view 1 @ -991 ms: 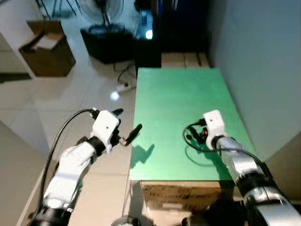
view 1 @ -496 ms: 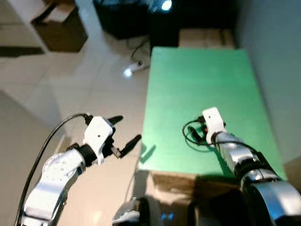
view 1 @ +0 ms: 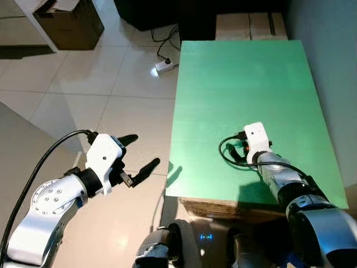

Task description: Hang keys on a hook

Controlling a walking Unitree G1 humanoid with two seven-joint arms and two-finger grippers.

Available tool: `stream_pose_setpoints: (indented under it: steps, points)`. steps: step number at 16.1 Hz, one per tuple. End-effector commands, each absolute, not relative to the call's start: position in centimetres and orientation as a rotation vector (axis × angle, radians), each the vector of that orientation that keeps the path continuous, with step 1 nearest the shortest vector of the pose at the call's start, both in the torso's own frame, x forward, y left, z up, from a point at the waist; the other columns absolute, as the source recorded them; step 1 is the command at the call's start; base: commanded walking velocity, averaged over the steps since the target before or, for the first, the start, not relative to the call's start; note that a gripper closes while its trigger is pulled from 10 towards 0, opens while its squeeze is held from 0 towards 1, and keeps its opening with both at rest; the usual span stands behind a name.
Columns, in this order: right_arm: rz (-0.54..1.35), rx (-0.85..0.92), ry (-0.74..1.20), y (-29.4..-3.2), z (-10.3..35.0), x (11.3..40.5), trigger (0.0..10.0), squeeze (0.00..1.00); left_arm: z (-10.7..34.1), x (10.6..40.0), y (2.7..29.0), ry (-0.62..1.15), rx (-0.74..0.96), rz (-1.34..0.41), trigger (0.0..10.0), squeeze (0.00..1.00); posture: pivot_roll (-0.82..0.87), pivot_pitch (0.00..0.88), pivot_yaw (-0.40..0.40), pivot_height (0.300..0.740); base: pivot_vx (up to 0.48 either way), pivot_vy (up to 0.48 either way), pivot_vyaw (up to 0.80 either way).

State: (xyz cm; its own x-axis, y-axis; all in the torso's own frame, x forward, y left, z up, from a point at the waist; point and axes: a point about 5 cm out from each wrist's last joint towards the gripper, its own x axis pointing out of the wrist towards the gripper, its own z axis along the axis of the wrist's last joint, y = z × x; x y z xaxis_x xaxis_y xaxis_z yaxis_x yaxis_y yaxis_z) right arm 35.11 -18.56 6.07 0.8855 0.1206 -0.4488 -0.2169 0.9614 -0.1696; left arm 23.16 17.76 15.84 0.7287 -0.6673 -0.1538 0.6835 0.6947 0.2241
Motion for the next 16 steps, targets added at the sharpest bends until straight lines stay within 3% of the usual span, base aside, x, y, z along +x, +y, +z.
stream_pose_setpoints:
  steps: [1, 3, 4, 5, 6, 7, 8, 16]
  points:
    - [0.173, -0.211, 0.444, -18.5, 6.0, 35.1, 10.0, 1.00, 16.1, 22.6, 18.2, 0.077, 0.283, -0.761, 10.0, 0.00, 0.23, 0.279, 0.169, 0.740, 0.000, 0.000, 0.00]
    - [0.156, -0.183, 0.441, -18.8, 6.1, 35.1, 10.0, 1.00, 16.4, 22.3, 18.4, 0.088, 0.283, -0.772, 10.0, 0.00, 0.25, 0.288, 0.174, 0.740, 0.000, 0.000, 0.00]
    - [0.153, -0.177, 0.446, -18.9, 6.1, 35.1, 10.0, 0.74, 16.5, 22.1, 18.5, 0.091, 0.282, -0.776, 10.0, 0.00, 0.25, 0.288, 0.178, 0.740, 0.000, 0.000, 0.00]
    - [0.153, -0.180, 0.448, -18.9, 6.1, 35.1, 10.0, 0.04, 16.5, 22.0, 18.4, 0.094, 0.278, -0.785, 10.0, 0.00, 0.26, 0.288, 0.177, 0.740, 0.000, 0.000, 0.00]
    - [0.156, -0.189, 0.450, -18.7, 6.0, 35.1, 9.4, 0.00, 16.6, 21.7, 18.3, 0.107, 0.260, -0.812, 10.0, 0.00, 0.26, 0.283, 0.181, 0.740, 0.000, 0.000, 0.00]
    - [0.156, -0.189, 0.450, -18.7, 6.0, 35.1, 9.4, 0.00, 16.6, 21.7, 18.3, 0.107, 0.260, -0.812, 10.0, 0.00, 0.26, 0.283, 0.181, 0.740, 0.000, 0.000, 0.00]
    - [0.157, -0.187, 0.454, -18.5, 6.0, 35.1, 0.0, 0.00, 16.5, 21.2, 18.1, 0.134, 0.234, -0.863, 10.0, 0.00, 0.25, 0.283, 0.184, 0.740, 0.000, 0.000, 0.00]
    - [0.104, -0.212, 0.486, -19.2, 5.7, 35.0, 0.0, 0.00, 15.9, 20.1, 16.5, 0.193, 0.181, -1.013, 10.0, 0.00, 0.23, 0.261, 0.179, 0.740, 0.000, 0.000, 0.00]
